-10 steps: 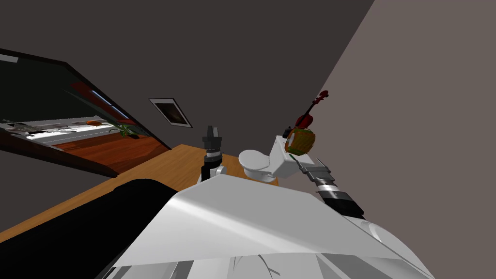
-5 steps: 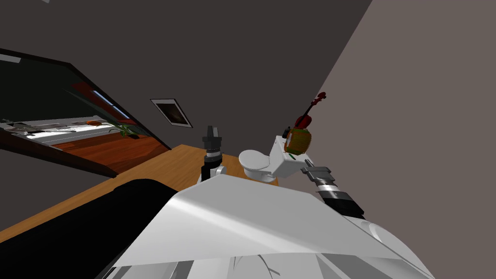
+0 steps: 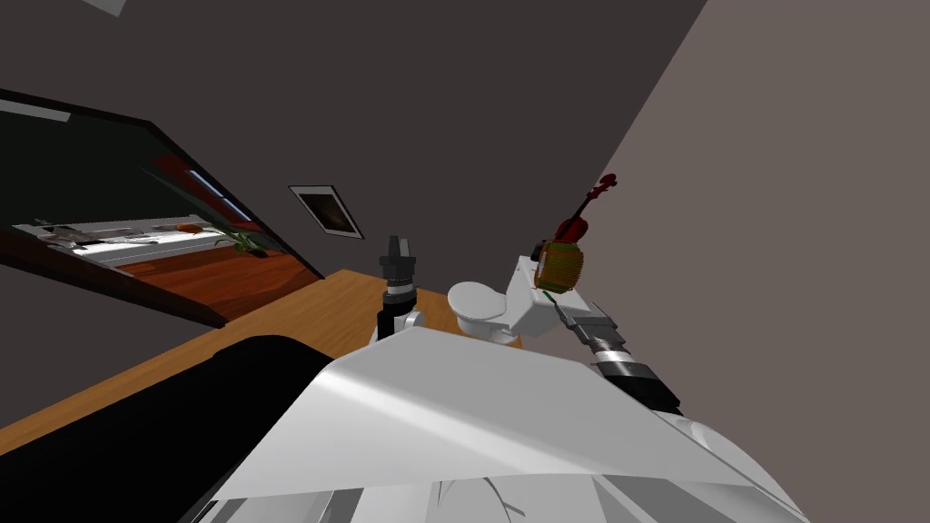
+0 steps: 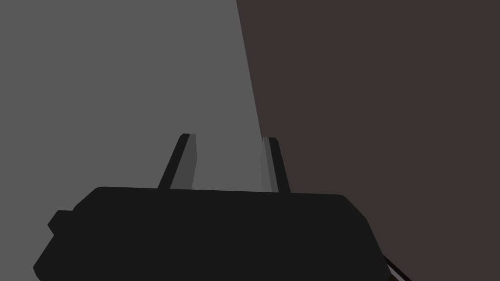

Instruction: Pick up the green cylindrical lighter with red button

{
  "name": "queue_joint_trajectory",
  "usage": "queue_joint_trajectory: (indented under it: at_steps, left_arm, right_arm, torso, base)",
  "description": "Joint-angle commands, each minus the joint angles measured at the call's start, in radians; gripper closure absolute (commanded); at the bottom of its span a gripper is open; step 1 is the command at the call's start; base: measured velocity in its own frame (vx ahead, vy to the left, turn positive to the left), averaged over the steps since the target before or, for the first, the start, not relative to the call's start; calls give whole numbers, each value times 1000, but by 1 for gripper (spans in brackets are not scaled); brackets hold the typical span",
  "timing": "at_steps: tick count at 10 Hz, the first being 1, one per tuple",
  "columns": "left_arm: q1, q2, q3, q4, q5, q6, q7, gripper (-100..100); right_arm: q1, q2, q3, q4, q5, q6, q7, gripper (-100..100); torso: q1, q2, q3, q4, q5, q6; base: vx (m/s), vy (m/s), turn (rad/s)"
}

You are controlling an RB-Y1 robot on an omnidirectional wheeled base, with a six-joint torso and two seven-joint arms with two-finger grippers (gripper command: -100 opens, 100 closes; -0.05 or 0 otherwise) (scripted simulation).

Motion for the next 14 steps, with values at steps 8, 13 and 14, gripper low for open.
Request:
queue_joint_trajectory:
  at_steps: [8,13,14]
  left_arm:
    - [0,0,0,0,0,0,0,0]
    - [0,0,0,0,0,0,0,0]
    - [0,0,0,0,0,0,0,0]
  right_arm:
    - [11,-7,22,-10,-42,11,-66,-100]
    - [-8,20,6,-43,-44,-6,-44,100]
    - [-7,20,6,-42,-44,-6,-45,100]
  torso:
    - [4,6,3,1,1,0]
    - [5,7,4,2,1,0]
    - [4,5,3,1,1,0]
  base:
    - [11,-18,17]
    - [-70,15,-33]
    - [0,0,0]
